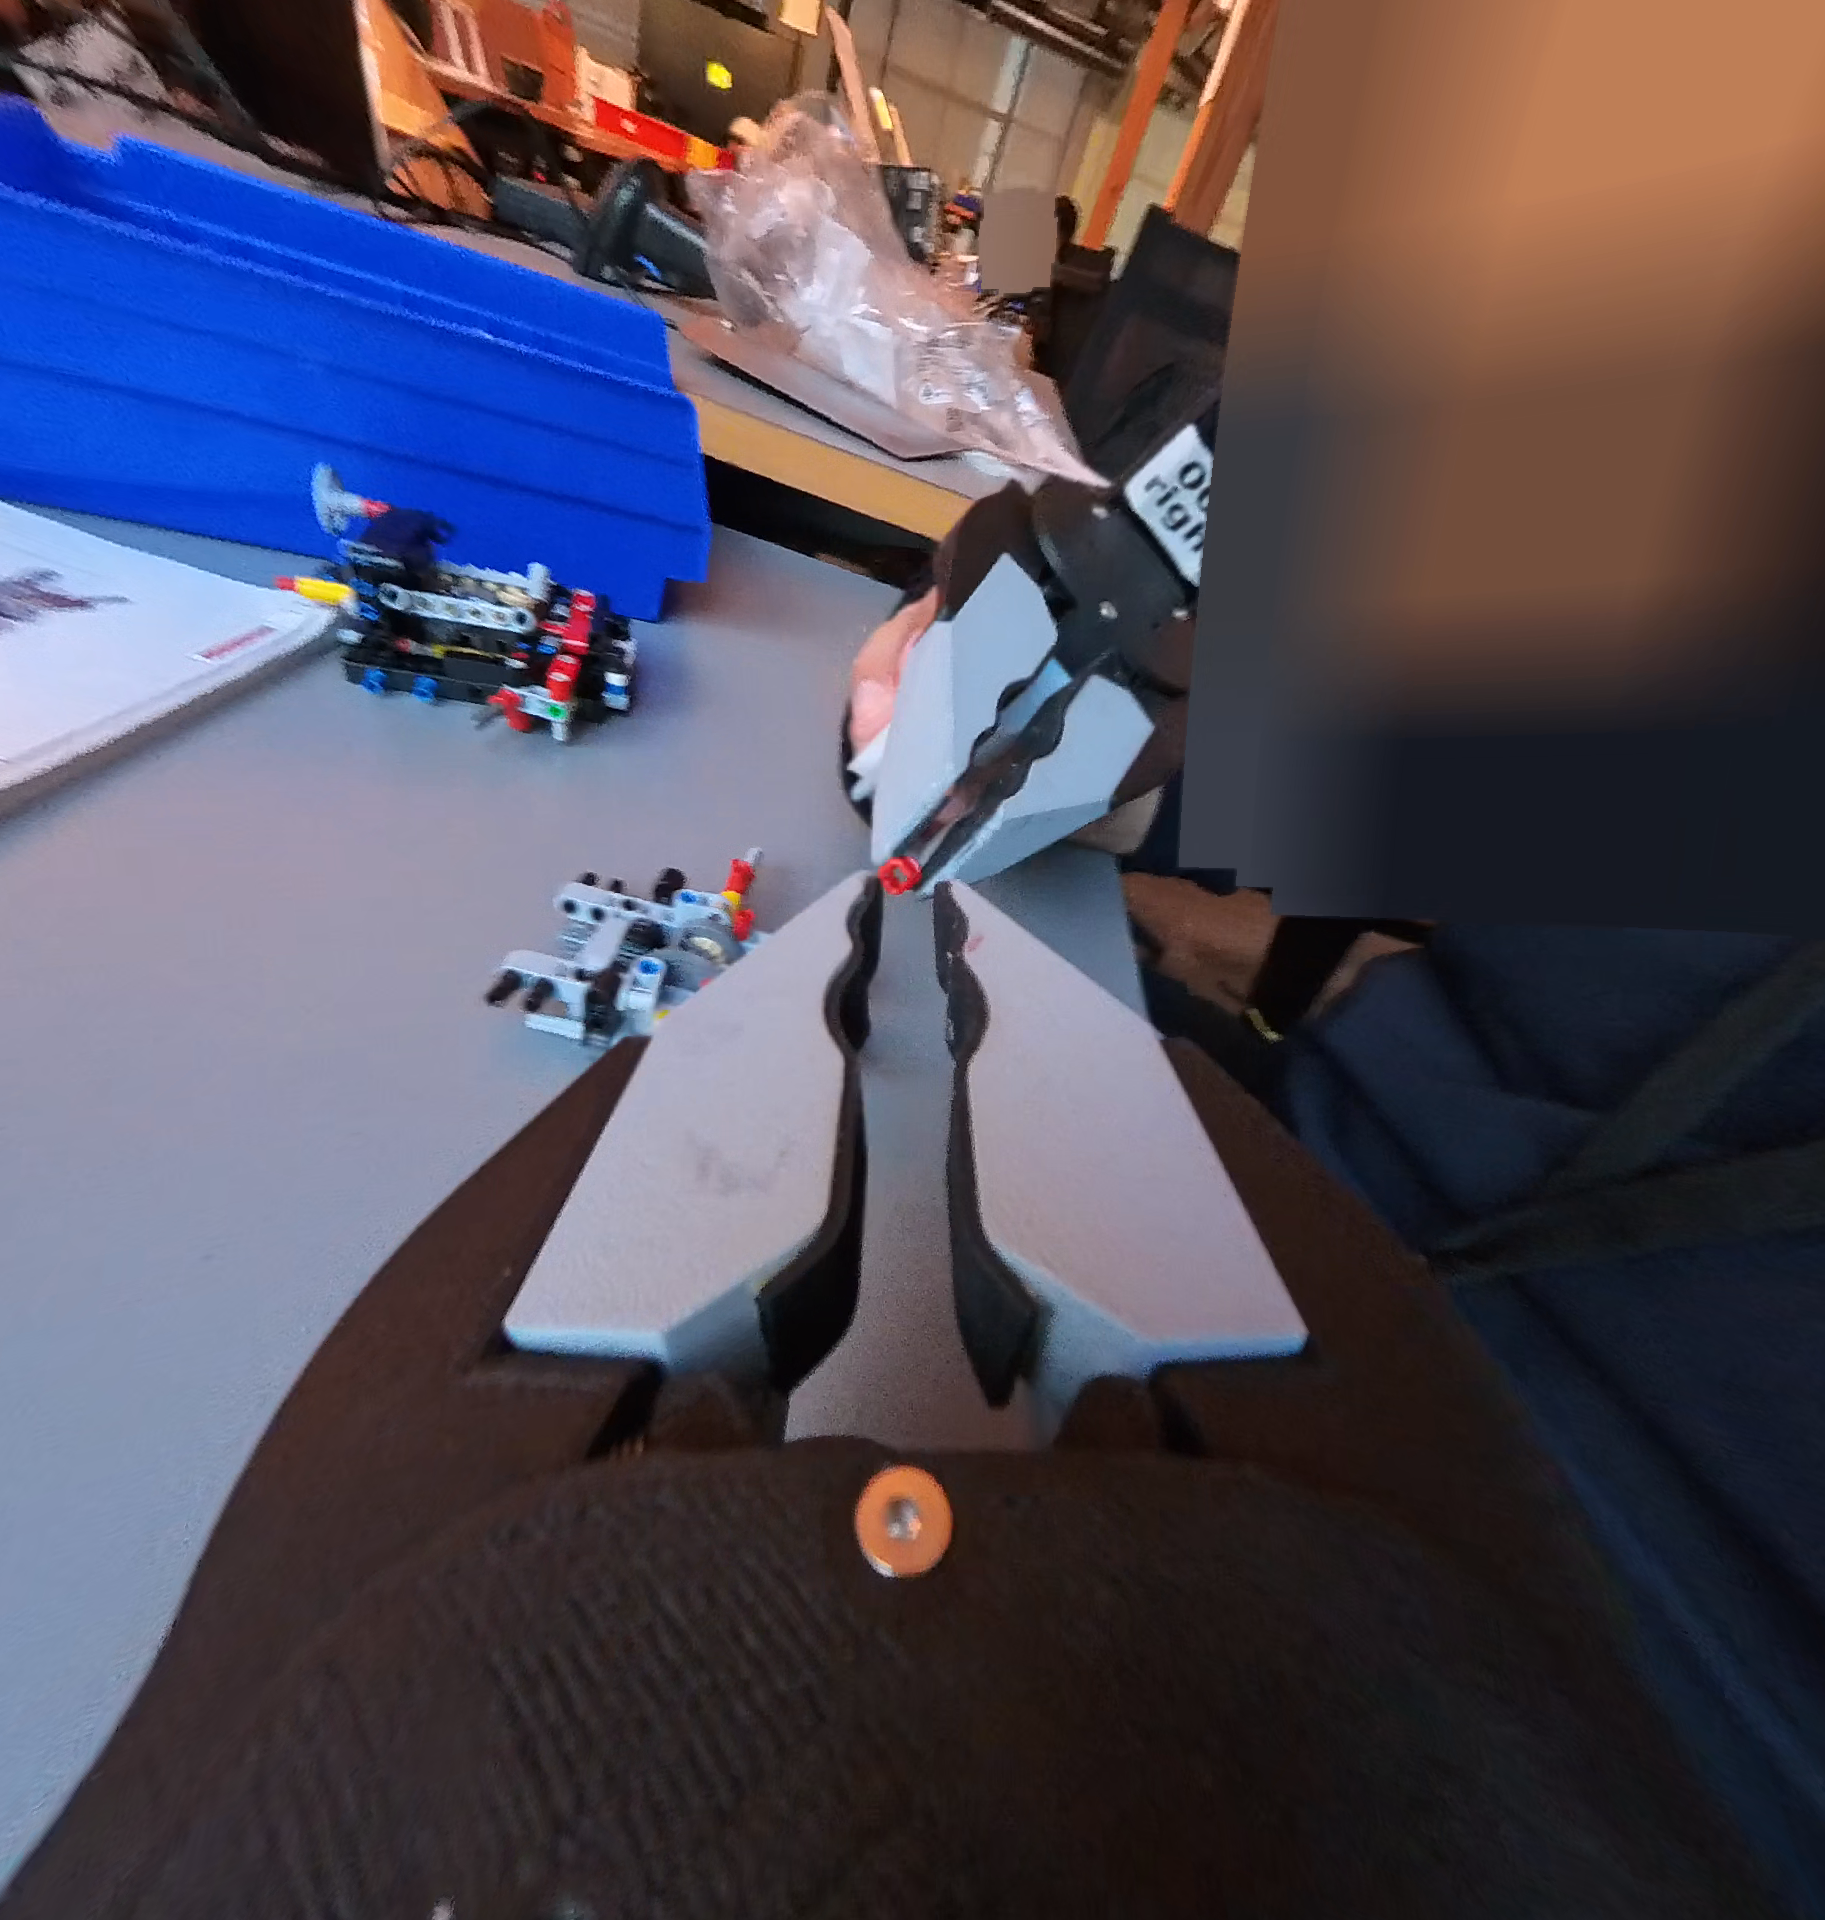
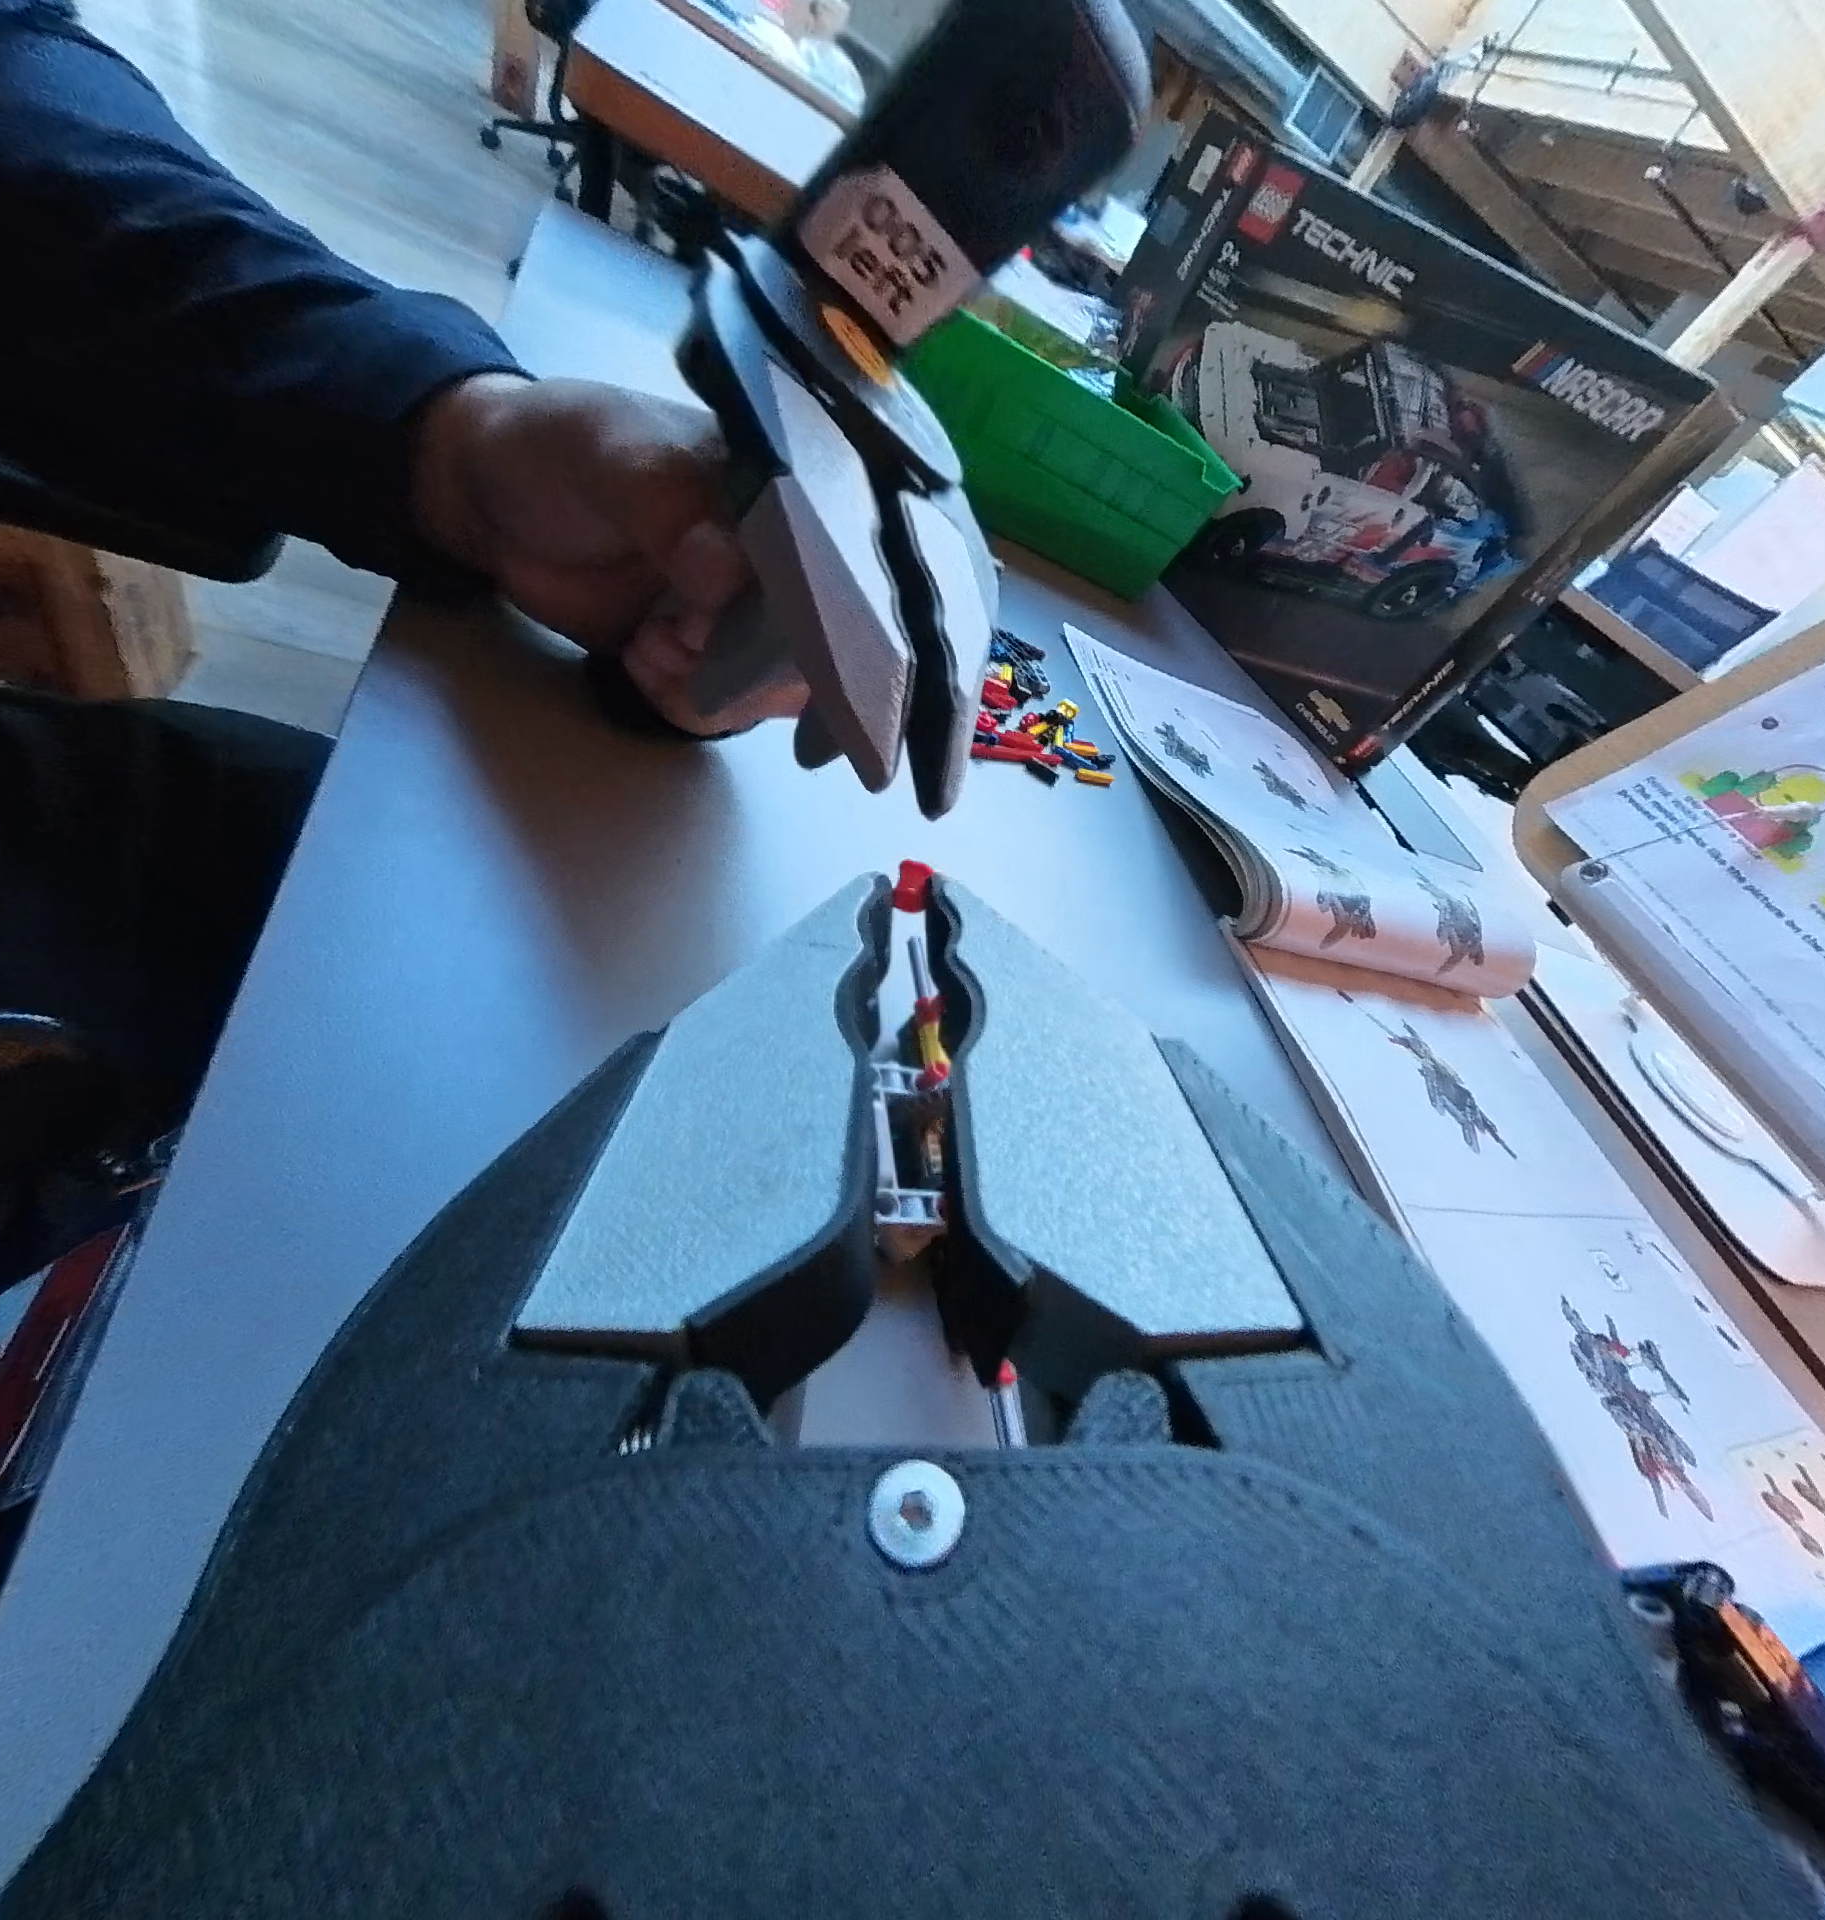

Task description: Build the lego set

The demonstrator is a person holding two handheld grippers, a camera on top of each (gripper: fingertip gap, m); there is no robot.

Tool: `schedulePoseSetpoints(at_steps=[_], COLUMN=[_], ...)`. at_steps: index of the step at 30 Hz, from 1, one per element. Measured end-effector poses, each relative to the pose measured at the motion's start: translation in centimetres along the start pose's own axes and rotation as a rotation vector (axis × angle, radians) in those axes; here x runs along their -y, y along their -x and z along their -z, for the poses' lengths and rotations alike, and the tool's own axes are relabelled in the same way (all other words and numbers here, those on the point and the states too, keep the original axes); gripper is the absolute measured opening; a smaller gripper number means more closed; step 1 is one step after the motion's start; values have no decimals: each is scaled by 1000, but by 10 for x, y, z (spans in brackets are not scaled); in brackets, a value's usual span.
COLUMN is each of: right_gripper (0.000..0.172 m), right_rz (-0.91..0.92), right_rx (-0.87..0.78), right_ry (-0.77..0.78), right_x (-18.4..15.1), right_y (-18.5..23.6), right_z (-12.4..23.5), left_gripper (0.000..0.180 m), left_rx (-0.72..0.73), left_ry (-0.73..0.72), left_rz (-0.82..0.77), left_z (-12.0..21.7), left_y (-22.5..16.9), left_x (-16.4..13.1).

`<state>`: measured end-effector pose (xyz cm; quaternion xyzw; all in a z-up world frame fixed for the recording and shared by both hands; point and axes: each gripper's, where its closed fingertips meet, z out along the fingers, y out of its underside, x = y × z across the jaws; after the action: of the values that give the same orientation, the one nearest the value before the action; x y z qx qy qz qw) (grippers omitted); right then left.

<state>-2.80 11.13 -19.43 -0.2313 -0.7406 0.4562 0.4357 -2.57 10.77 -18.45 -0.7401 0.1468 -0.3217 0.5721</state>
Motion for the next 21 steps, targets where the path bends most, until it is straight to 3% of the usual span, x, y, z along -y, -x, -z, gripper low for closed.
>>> schedulePoseSetpoints(at_steps=[6, 21], right_gripper=[3, 3], right_rz=[38, 71], right_rx=[35, 42], right_ry=[-36, -36], right_x=[7, 9], right_y=[9, 14], right_z=[-1, -1], left_gripper=[5, 6], left_rx=[-154, -117], left_ry=[15, 52], left_rz=[181, 155], left_z=[-4, -8], left_y=[-10, -9], left_x=[-4, -9])
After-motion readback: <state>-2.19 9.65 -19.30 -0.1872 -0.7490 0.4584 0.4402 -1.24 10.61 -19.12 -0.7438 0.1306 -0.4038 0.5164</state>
